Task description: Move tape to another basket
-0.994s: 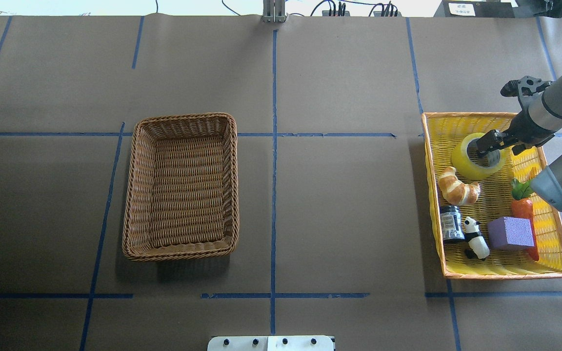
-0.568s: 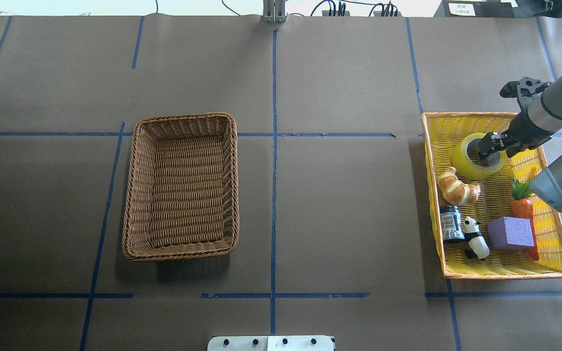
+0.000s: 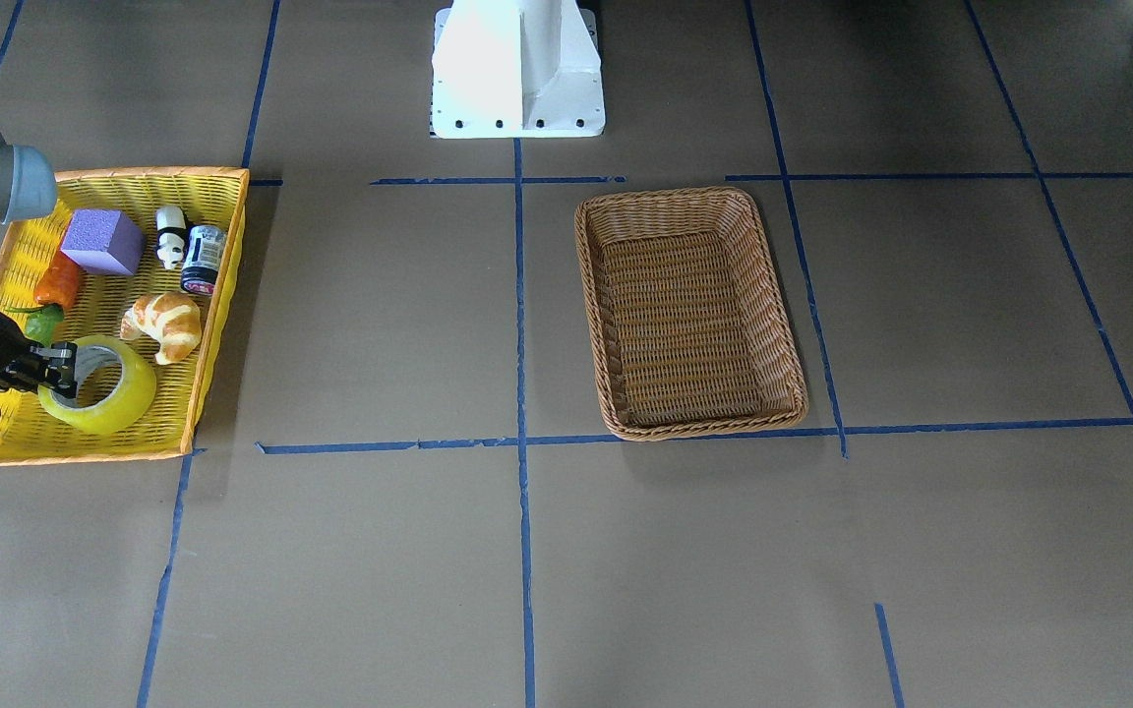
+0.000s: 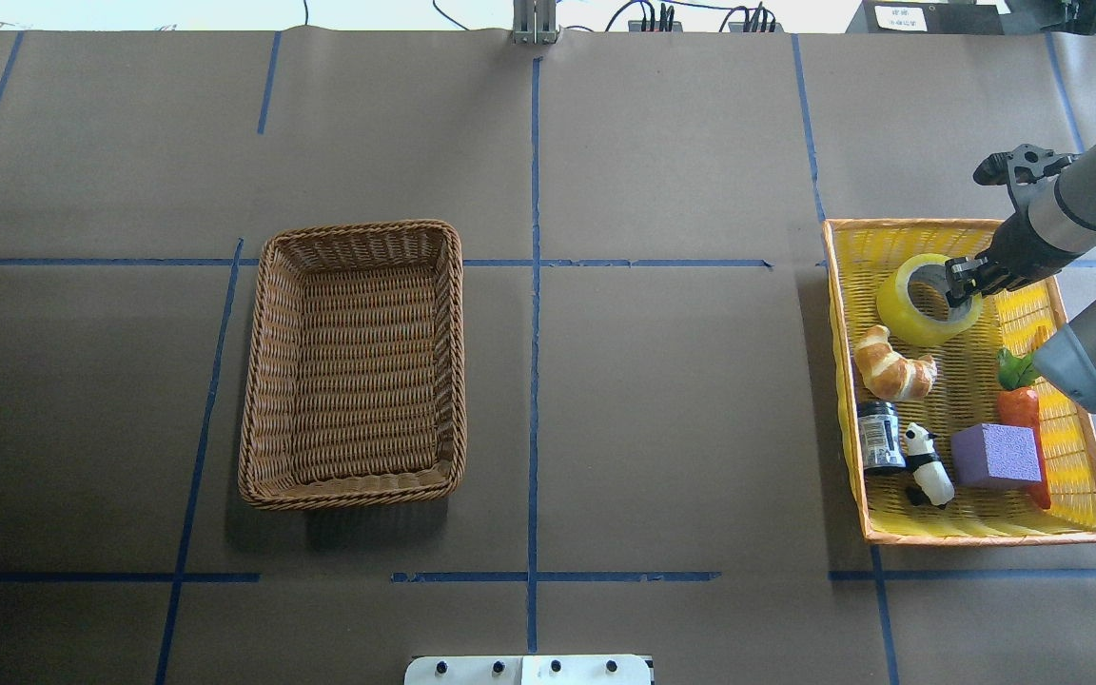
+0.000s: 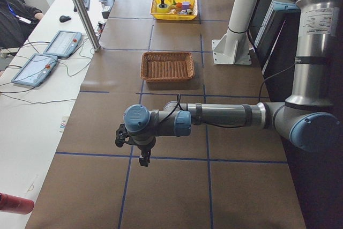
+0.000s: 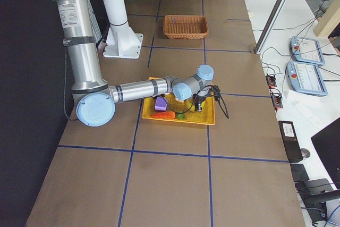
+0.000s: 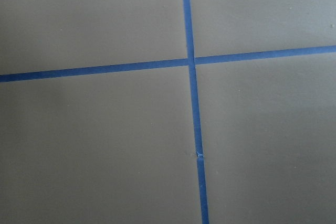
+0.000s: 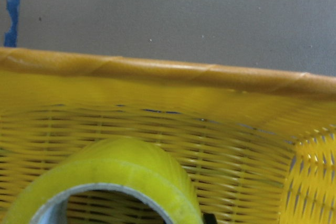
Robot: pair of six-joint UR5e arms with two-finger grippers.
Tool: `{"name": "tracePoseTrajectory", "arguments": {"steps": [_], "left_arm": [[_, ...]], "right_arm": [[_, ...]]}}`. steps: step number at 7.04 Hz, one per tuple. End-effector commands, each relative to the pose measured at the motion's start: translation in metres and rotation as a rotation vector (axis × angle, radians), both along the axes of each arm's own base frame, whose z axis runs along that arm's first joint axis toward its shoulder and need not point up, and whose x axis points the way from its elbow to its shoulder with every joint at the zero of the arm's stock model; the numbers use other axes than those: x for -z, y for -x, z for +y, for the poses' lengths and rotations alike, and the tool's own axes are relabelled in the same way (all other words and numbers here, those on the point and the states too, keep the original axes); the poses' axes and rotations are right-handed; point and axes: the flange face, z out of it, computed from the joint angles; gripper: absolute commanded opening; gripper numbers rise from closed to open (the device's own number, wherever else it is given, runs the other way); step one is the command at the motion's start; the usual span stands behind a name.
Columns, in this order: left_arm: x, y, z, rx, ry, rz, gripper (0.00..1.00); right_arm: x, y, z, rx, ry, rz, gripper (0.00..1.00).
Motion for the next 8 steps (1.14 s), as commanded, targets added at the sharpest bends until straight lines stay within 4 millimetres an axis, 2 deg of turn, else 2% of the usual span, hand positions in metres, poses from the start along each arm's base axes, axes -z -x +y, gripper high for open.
{"name": "tracePoseTrajectory", "arguments": {"steps": [1,2,4,6,7,8], "left_arm": [[0.017,0.000,-0.002,0.001,-0.033,0.000,1.00],[0.030,0.000,-0.002,0.001,-0.059,-0.004,1.00],[0.053,-0.001,-0.008,0.011,-0.095,-0.002,1.00],[0.101,-0.010,-0.011,0.127,-0.043,0.020,1.00],[0.132,-0.040,-0.013,0.171,-0.016,0.064,1.00],[0.149,-0.067,-0.014,0.208,0.008,0.124,1.00]], "right_arm": [[0.048,-0.018,-0.001,-0.072,-0.030,-0.052,0.00],[0.078,-0.024,0.001,-0.116,-0.034,-0.090,0.00],[0.138,-0.020,0.008,-0.230,0.043,-0.182,0.00],[0.174,-0.002,0.018,-0.266,0.120,-0.245,0.00],[0.195,0.010,0.033,-0.266,0.138,-0.274,0.00],[0.215,0.020,0.044,-0.294,0.165,-0.342,0.00]]}}
